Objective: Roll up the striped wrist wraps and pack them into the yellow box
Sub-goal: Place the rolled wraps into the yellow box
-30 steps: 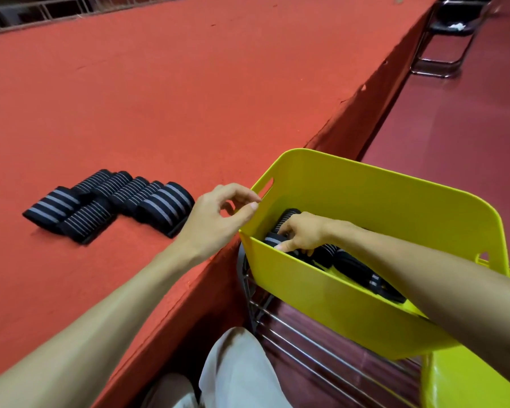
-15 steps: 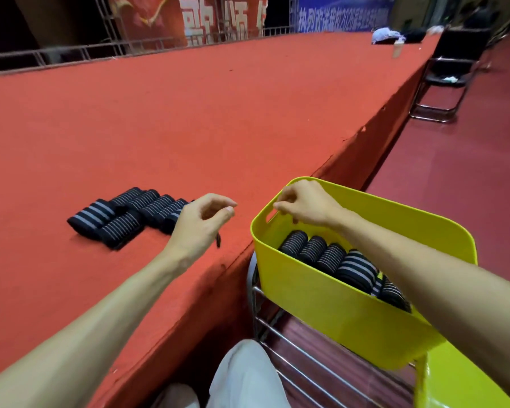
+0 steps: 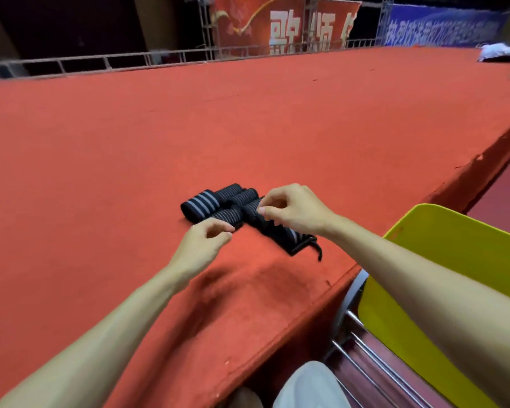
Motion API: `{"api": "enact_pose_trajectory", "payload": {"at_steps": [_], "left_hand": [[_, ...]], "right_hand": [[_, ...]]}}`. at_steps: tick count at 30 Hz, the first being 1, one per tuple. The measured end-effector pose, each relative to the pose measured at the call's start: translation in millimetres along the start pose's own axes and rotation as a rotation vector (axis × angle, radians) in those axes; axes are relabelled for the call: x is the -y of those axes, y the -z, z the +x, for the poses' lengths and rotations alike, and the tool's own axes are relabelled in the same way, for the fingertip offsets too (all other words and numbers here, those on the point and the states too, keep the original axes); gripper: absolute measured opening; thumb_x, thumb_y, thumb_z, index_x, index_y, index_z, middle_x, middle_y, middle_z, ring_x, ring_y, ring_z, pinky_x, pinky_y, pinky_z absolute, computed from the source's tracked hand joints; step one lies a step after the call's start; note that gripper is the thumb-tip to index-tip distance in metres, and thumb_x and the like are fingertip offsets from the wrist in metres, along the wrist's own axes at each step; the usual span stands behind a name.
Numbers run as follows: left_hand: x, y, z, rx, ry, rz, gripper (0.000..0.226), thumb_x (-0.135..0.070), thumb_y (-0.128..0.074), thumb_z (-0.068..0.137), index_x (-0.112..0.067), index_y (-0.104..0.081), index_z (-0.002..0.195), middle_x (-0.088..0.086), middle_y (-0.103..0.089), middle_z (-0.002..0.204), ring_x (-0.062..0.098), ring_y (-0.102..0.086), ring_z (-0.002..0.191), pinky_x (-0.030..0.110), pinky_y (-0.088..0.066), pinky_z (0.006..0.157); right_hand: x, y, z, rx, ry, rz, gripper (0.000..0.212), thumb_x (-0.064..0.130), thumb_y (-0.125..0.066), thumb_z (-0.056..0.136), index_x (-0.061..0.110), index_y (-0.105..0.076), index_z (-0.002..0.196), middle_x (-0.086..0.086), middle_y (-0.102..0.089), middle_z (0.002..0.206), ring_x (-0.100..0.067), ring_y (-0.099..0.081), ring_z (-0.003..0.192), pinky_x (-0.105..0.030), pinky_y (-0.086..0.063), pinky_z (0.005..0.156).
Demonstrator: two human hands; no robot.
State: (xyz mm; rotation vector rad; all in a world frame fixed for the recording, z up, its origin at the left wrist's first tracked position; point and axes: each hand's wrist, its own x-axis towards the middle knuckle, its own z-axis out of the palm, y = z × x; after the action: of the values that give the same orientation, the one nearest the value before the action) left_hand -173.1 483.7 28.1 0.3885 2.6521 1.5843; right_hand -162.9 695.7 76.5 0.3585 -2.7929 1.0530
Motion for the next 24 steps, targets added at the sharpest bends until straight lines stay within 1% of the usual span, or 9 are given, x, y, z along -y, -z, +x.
{"api": "enact_pose_trajectory", "payload": {"at_steps": [2,6,9,11,13,16,19,21,24], "left_hand": [[24,6,15,-0.024,0.01,0.1,0.015,-0.012,-0.063,0.088,-0.02,-0.068,0.101,-0.006,-0.067,0.1,0.009,-0.059,0.095,0.019,-0.04,0.082],[56,1,54,-0.08,-0.083,0.3,0.031,-0.011,-0.062,0.088,-0.011,-0.062,0.119,0.005,-0.06,0.121,0.018,-0.053,0.115,0.021,-0.034,0.098],[71,-7,82,-0.069,-0.079,0.425,0.04,-0.02,-0.06,0.09,-0.007,-0.057,0.128,0.012,-0.057,0.127,0.026,-0.048,0.122,0.034,-0.035,0.105],[77,-13,97,-0.036,-0.026,0.458,0.045,-0.028,-0.058,0.092,-0.005,-0.053,0.13,0.015,-0.055,0.125,0.031,-0.046,0.124,0.039,-0.037,0.105],[78,-20,101,-0.011,-0.017,0.527,0.049,-0.033,-0.059,0.093,-0.004,-0.051,0.131,0.016,-0.048,0.123,0.032,-0.042,0.123,0.039,-0.034,0.105],[76,-26,96,-0.041,-0.122,0.753,0.052,-0.036,-0.063,0.091,-0.008,-0.046,0.132,0.012,-0.039,0.125,0.029,-0.035,0.118,0.038,-0.033,0.103],[75,-30,90,-0.113,-0.26,0.866,0.05,-0.033,-0.067,0.087,-0.011,-0.045,0.127,0.01,-0.043,0.119,0.027,-0.039,0.109,0.037,-0.036,0.093],[73,-34,86,-0.121,-0.291,0.905,0.051,-0.031,-0.067,0.085,-0.012,-0.044,0.126,0.01,-0.047,0.116,0.027,-0.041,0.106,0.036,-0.035,0.09],[72,-34,79,-0.118,-0.32,0.834,0.054,-0.026,-0.07,0.083,-0.01,-0.045,0.128,0.01,-0.049,0.116,0.028,-0.043,0.107,0.037,-0.035,0.092]], "right_hand": [[-5,-15,17,0.011,0.004,0.012,0.007,0.025,-0.067,0.089,0.025,-0.071,0.083,0.007,-0.071,0.072,0.003,-0.06,0.059,-0.019,-0.048,0.065],[-21,-33,42,0.011,-0.029,0.045,0.007,0.023,-0.066,0.09,0.02,-0.072,0.087,0.006,-0.072,0.075,0.003,-0.061,0.058,-0.016,-0.048,0.064],[-31,-36,49,-0.003,-0.075,0.1,0.008,0.018,-0.065,0.09,0.017,-0.072,0.088,0.007,-0.07,0.072,-0.005,-0.063,0.058,-0.016,-0.047,0.059],[-37,-35,52,-0.005,-0.104,0.122,0.008,0.017,-0.065,0.09,0.017,-0.072,0.088,0.008,-0.069,0.069,-0.007,-0.063,0.059,-0.017,-0.047,0.058],[-39,-30,50,-0.013,-0.112,0.119,0.007,0.017,-0.065,0.09,0.018,-0.072,0.088,0.011,-0.067,0.064,-0.006,-0.062,0.058,-0.016,-0.046,0.058],[-39,-21,44,-0.041,-0.111,0.101,0.008,0.017,-0.065,0.09,0.018,-0.072,0.088,0.013,-0.063,0.058,-0.001,-0.058,0.055,-0.013,-0.044,0.058],[-37,-13,37,-0.059,-0.117,0.096,0.008,0.018,-0.065,0.09,0.018,-0.073,0.089,0.013,-0.062,0.057,0.001,-0.056,0.054,-0.015,-0.046,0.059],[-35,-8,33,-0.06,-0.124,0.087,0.009,0.018,-0.064,0.09,0.019,-0.073,0.089,0.012,-0.063,0.059,0.0,-0.057,0.056,-0.018,-0.049,0.061],[-32,-6,27,-0.058,-0.121,0.081,0.009,0.016,-0.064,0.09,0.017,-0.073,0.089,0.012,-0.061,0.057,0.002,-0.055,0.054,-0.013,-0.045,0.057]]}}
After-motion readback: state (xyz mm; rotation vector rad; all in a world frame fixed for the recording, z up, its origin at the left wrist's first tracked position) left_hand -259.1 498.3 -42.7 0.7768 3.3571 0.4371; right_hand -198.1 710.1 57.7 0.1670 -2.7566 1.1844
